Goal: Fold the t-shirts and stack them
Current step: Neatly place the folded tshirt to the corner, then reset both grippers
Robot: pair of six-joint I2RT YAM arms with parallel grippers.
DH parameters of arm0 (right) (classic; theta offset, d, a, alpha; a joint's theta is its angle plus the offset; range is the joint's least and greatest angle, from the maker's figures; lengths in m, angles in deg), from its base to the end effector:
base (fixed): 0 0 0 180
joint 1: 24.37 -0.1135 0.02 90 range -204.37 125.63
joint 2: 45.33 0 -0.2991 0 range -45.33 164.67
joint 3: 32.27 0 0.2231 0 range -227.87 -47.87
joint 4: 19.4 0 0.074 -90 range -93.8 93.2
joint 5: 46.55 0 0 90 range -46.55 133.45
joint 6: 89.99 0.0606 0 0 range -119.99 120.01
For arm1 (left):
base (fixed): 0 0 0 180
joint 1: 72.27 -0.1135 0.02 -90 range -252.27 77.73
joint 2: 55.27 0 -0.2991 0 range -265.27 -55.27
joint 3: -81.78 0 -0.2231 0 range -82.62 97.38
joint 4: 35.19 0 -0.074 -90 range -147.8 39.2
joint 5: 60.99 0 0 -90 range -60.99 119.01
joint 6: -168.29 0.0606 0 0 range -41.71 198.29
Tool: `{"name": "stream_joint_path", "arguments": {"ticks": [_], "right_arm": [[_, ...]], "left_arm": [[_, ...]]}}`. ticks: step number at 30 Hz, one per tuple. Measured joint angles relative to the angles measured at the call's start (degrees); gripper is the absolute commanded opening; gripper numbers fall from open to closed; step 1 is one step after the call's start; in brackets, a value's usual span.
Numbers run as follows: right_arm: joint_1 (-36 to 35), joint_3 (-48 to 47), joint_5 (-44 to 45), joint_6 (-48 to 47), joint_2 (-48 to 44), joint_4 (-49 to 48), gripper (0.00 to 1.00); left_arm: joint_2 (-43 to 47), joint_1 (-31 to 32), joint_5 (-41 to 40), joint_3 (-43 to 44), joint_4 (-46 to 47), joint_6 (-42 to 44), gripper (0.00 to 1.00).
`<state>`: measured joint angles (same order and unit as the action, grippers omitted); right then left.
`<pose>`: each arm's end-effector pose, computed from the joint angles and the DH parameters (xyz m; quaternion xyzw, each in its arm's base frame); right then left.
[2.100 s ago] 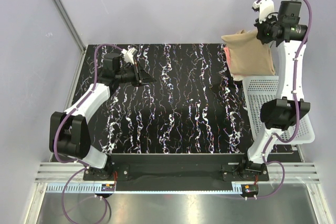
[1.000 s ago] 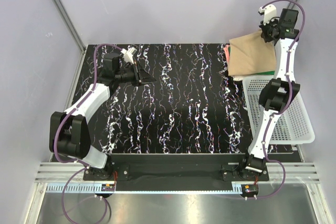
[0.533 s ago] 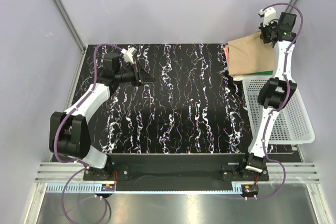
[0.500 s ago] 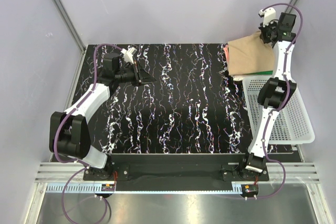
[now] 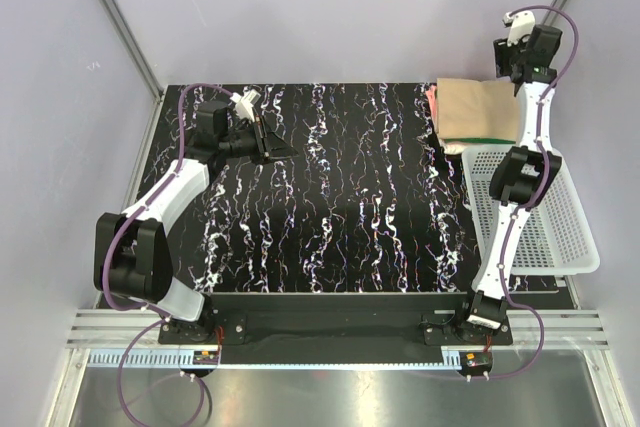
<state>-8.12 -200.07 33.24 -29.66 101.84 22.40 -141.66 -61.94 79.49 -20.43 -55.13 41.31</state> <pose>0.5836 -0.1589 0.3060 -0.1460 0.8102 -0.1520 0.5470 0.3071 -0.1035 0.3249 0.0328 0.8068 -0.5212 0.2763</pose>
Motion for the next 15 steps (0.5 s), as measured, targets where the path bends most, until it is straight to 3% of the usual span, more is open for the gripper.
{"name": "stream_joint_path", "arguments": {"ticks": [2, 7, 15], "right_arm": [[0.0, 0.81, 1.36, 1.92, -0.02, -1.38, 0.62], [0.0, 5.81, 3.06, 7.02, -1.16, -2.8, 0.37], [0.0, 11.93, 3.17, 14.86, -2.4, -2.78, 0.29]], "left_arm": [[0.0, 0.0, 0.0, 0.0, -0.02, 0.0, 0.25], [0.0, 0.0, 0.07, 0.0, 0.0, -0.07, 0.25], [0.0, -0.04, 0.11, 0.0, 0.17, -0.17, 0.25]]}}
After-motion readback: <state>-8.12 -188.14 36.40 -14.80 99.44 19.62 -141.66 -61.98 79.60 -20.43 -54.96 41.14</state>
